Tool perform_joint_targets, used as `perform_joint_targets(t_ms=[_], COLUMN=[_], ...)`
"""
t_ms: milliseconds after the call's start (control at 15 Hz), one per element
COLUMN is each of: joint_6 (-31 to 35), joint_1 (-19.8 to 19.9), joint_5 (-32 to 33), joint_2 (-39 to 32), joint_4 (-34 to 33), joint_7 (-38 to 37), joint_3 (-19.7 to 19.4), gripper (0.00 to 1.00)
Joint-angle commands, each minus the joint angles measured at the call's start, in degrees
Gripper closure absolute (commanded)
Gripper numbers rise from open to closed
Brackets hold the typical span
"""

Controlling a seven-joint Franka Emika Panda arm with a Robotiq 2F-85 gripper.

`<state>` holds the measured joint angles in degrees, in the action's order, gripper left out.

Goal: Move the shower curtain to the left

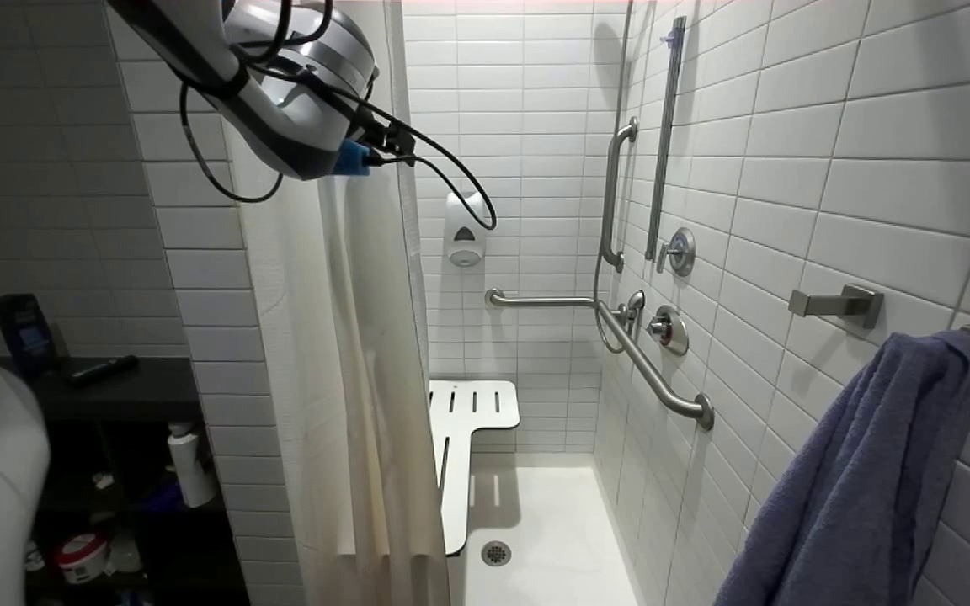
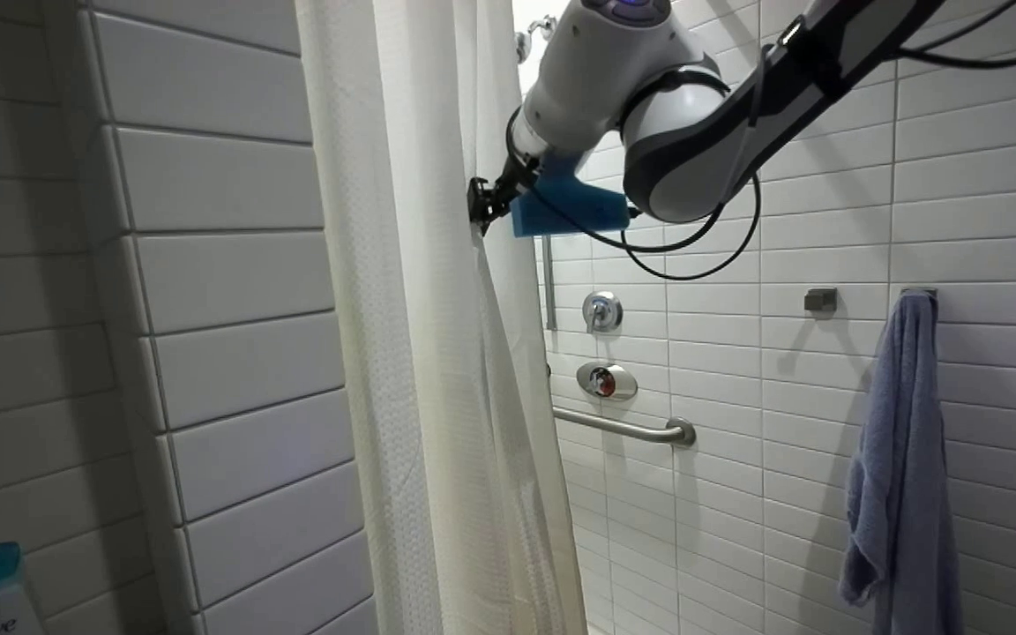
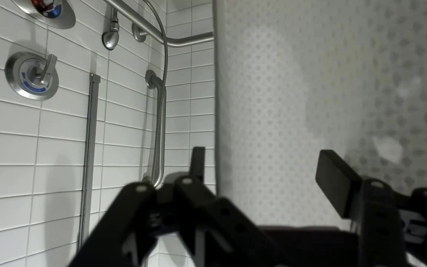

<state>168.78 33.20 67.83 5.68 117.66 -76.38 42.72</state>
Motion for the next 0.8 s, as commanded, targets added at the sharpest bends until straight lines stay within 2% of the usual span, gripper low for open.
perform_joint_targets(t_ms=[0, 133, 200, 267, 333, 400, 533, 733], joint_6=[-2.83, -3.45, -3.56, -3.78, -3.8, -3.6, -2.52, 2.94], joint_1=[-0.31, -0.55, -0.55, -0.62, -0.66, -0.75, -0.92, -1.06], joint_5=[5.24, 6.77, 7.32, 7.82, 8.14, 8.24, 7.95, 6.58], joint_2=[-3.4, -4.5, -4.96, -5.34, -5.57, -5.97, -6.53, -6.83], joint_4=[-3.47, -4.11, -4.3, -4.47, -4.6, -4.74, -4.69, -3.65], joint_7=[-4.16, -5.02, -5.31, -5.53, -5.69, -5.67, -4.79, -1.9], joint_3=[2.49, 3.03, 3.18, 3.37, 3.44, 3.51, 3.63, 3.45], gripper=[0.56, 0.7, 0.74, 0.68, 0.78, 0.81, 0.99, 1.0])
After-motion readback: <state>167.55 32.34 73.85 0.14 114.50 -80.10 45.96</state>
